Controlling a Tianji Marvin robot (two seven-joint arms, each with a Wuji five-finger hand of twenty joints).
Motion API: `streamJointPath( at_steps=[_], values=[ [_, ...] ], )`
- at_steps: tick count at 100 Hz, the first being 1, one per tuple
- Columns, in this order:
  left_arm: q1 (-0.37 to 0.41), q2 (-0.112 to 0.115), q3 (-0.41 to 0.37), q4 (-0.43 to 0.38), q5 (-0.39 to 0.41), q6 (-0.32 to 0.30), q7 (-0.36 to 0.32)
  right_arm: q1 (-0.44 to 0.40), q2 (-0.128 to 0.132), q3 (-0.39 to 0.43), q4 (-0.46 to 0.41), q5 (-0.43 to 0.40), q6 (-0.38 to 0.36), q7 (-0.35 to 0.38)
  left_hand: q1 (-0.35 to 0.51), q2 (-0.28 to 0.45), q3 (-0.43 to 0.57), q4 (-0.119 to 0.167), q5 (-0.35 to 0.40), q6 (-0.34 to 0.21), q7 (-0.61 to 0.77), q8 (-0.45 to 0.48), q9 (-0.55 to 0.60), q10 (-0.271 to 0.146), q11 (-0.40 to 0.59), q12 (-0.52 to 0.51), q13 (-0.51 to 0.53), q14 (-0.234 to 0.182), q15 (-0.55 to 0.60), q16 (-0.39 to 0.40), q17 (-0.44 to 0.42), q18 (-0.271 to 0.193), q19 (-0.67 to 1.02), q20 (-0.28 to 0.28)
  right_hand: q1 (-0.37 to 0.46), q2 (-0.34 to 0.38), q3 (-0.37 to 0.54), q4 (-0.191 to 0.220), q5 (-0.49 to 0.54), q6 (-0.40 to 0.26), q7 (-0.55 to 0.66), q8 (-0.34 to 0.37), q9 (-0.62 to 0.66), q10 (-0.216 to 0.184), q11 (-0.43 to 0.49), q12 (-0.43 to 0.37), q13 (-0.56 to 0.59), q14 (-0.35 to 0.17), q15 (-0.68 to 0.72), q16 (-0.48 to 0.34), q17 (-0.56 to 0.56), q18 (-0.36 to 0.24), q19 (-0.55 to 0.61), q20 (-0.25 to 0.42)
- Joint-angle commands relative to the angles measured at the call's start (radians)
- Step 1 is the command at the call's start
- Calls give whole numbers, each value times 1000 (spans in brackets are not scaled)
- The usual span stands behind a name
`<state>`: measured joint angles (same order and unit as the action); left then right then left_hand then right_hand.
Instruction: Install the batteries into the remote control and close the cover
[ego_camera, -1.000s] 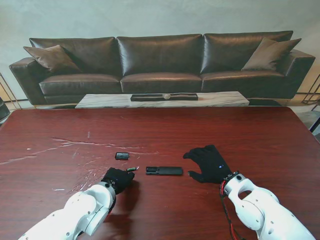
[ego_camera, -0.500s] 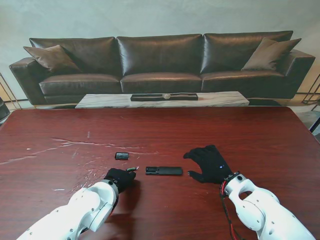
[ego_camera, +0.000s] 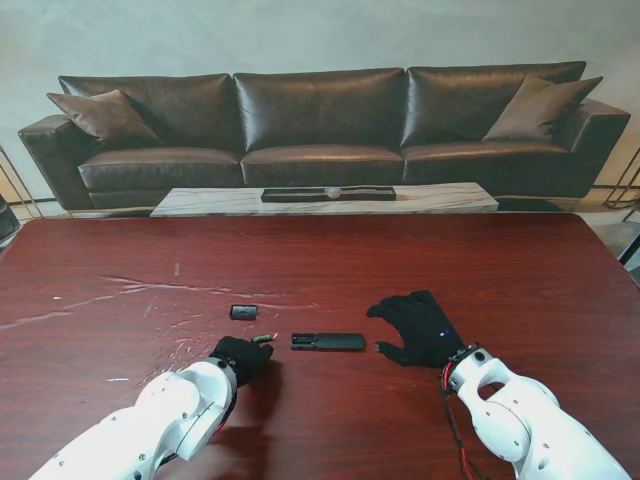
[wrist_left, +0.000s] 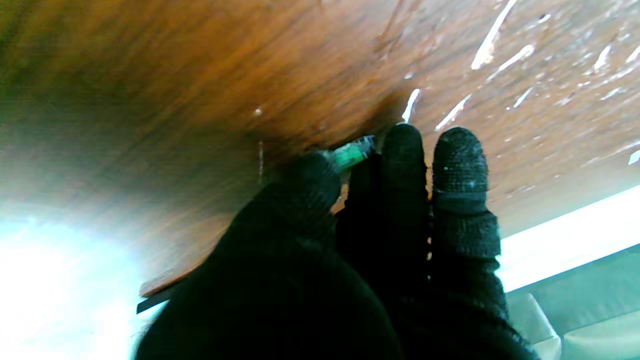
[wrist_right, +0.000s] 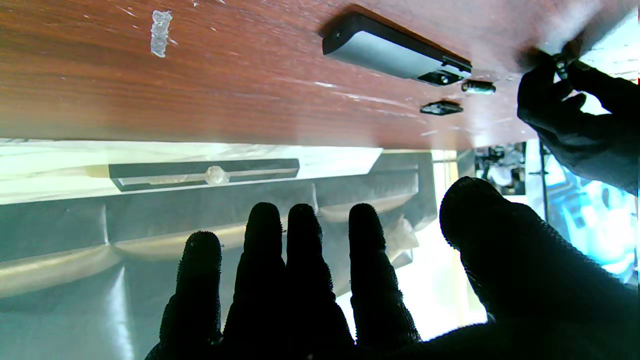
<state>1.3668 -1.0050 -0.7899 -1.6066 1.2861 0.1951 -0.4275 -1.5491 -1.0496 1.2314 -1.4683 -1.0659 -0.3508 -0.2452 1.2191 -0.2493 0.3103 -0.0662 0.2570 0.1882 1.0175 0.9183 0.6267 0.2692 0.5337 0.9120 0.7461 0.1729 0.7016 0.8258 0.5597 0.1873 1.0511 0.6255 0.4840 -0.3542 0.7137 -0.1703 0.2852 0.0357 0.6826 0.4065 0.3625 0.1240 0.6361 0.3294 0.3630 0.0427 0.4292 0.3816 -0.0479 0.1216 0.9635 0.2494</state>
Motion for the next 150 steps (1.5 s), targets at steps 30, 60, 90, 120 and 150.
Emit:
streamJointPath(
  at_steps=[30, 60, 90, 120, 150],
  values=[
    [26, 16, 17, 72, 5, 10, -4, -7, -4, 2, -4, -5, -12, -8, 72, -130, -39, 8, 178, -109, -161, -219, 357, -132, -261, -71, 48, -58, 82, -80, 49, 11, 49, 50, 3, 11, -9, 17, 2, 7, -11, 12, -5, 10, -14, -8, 12, 4, -18, -4, -2, 4, -18, -22],
    [0, 19, 48, 90, -17, 20, -12, -5, -4, 1, -1, -3, -14, -9, 71, -105, -203, 30, 250, -131, -72, -298, 359, -61, -101, -87, 97, -135, 230, -124, 145, 18, 103, 61, 3, 19, -11, 17, -2, 9, -13, 12, -10, 11, -15, -8, 10, 4, -19, -5, -2, 4, -18, -22],
    [-24, 20, 81, 98, -49, 52, -31, -9, -5, 6, -3, 0, -19, -10, 50, -91, -177, 45, 447, -103, -207, -445, 281, 4, 17, -21, 81, -138, 267, -53, 128, 69, 120, 86, 4, 31, -24, 18, -4, 10, -15, 12, -14, 13, -16, -9, 7, 3, -20, -5, -2, 4, -18, -22],
    [-52, 17, 128, 129, -87, 100, 7, -6, -4, 6, 0, -2, -20, -13, 72, -36, -252, 16, 427, -105, -169, -400, 294, -61, -57, -54, 102, -78, 170, -74, 144, 94, 143, 42, 13, 44, -30, 20, -8, 13, -17, 12, -18, 15, -15, -9, 6, 4, -20, -5, -2, 4, -18, -22],
    [-65, 18, 139, 134, -110, 105, 4, -5, -5, 7, 2, -1, -19, -16, 56, -45, -169, 38, 380, -27, -99, -410, 418, -69, -50, -244, 265, -81, 4, -193, 266, 80, 128, -70, 26, 57, -41, 21, -9, 16, -18, 11, -21, 14, -14, -9, 5, 1, -20, -5, -2, 4, -18, -22]
  ],
)
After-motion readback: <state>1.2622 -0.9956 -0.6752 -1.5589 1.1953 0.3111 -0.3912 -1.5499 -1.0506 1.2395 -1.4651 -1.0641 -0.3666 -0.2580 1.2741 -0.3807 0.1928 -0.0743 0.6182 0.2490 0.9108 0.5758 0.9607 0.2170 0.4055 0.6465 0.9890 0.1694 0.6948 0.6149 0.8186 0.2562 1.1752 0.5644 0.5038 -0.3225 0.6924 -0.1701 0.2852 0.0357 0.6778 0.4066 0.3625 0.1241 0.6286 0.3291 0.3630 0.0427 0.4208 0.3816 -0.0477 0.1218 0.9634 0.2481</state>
